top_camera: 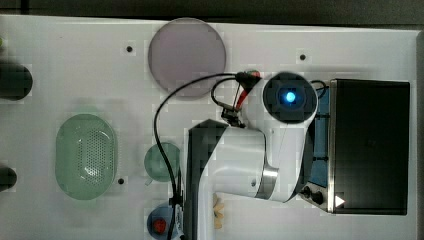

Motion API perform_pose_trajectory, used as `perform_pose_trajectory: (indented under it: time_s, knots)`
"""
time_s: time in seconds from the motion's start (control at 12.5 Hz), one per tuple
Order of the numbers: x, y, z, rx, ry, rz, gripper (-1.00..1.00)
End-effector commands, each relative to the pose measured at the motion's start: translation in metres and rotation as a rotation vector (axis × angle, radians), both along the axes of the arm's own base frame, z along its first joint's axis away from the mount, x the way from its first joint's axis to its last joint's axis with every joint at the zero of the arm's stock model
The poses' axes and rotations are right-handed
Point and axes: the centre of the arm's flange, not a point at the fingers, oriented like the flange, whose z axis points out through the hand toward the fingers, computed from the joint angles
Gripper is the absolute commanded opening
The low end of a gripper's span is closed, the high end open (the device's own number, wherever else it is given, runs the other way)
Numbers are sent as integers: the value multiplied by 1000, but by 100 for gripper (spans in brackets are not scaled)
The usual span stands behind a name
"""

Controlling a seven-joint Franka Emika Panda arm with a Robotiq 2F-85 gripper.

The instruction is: Pick ketchup from strainer and place it on the table

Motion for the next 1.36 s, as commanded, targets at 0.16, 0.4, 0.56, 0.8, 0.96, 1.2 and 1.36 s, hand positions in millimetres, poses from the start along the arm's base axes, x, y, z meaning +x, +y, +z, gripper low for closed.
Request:
perform_pose_trajectory:
  time_s: [0.16,0.4,0.56,0.8,0.96,1.2,1.36]
  knots:
    - [-14,34,-58,20,4,123,13]
    - [-18,35,-110,49,48,121,13]
    - [-13,34,-139,63,35,117,39]
    - [-10,40,-155,73,23,125,100]
    - [-7,39,-135,61,8,105,100]
    - [5,36,-63,20,-46,-26,100]
    - [8,34,-6,-5,-52,-186,100]
